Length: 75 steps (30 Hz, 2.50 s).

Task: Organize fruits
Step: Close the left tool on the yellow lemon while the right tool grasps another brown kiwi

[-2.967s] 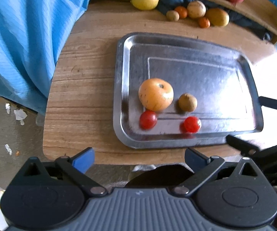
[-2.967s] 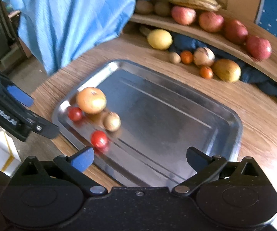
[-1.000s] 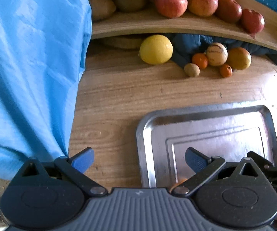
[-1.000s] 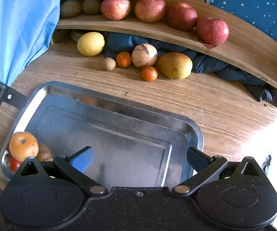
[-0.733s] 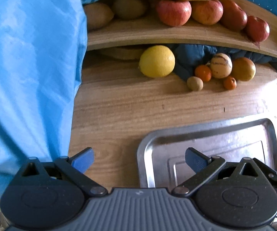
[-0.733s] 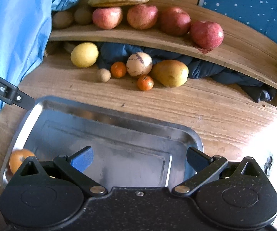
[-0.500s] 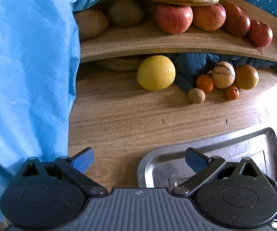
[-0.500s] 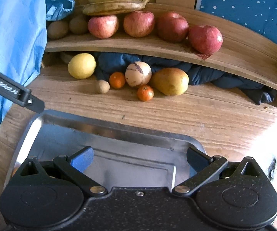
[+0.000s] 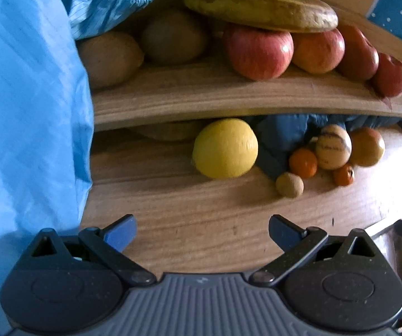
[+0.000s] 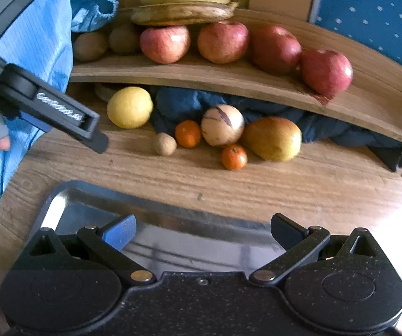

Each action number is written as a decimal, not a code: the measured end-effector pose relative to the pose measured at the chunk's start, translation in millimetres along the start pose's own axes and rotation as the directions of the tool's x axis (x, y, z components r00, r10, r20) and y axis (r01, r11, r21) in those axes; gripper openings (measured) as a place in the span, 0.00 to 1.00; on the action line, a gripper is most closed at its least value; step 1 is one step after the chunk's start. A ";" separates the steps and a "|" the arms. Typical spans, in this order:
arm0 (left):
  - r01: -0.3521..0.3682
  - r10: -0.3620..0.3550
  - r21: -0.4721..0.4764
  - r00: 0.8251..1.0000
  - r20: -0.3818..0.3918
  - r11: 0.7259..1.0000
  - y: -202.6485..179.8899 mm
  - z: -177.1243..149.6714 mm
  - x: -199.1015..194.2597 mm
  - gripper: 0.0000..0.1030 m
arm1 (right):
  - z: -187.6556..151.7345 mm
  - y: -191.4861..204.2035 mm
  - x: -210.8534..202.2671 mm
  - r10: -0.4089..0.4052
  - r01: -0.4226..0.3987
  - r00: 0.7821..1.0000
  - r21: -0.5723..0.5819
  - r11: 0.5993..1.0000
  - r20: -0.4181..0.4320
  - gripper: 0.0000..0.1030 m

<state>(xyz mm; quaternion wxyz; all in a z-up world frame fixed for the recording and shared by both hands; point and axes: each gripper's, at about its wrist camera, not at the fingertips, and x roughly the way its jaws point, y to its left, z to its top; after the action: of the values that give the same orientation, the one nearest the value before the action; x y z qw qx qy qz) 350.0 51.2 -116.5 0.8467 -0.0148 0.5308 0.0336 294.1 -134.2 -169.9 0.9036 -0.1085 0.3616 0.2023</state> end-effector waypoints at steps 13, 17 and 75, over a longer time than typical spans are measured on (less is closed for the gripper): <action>0.045 -0.045 -0.023 0.999 0.020 0.999 5.8 31.6 20.9 0.99 | 22.7 10.5 33.5 0.064 -0.064 0.998 0.027 0.998 0.004 0.93; 0.062 -0.061 -0.027 0.998 0.028 0.998 6.6 39.7 28.4 0.99 | 28.2 6.3 39.8 0.076 -0.076 0.997 0.047 0.996 0.013 0.87; 0.182 -0.181 -0.048 0.983 0.014 0.982 24.6 52.8 40.7 0.64 | 58.9 15.9 84.8 0.167 -0.167 0.986 0.099 0.981 0.011 0.47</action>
<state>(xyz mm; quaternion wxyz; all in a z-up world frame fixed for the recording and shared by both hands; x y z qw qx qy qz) 413.3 80.6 -129.8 0.8483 -0.0837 0.5220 -0.0306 378.6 -75.5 -187.8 0.8883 -0.0321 0.3779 0.2591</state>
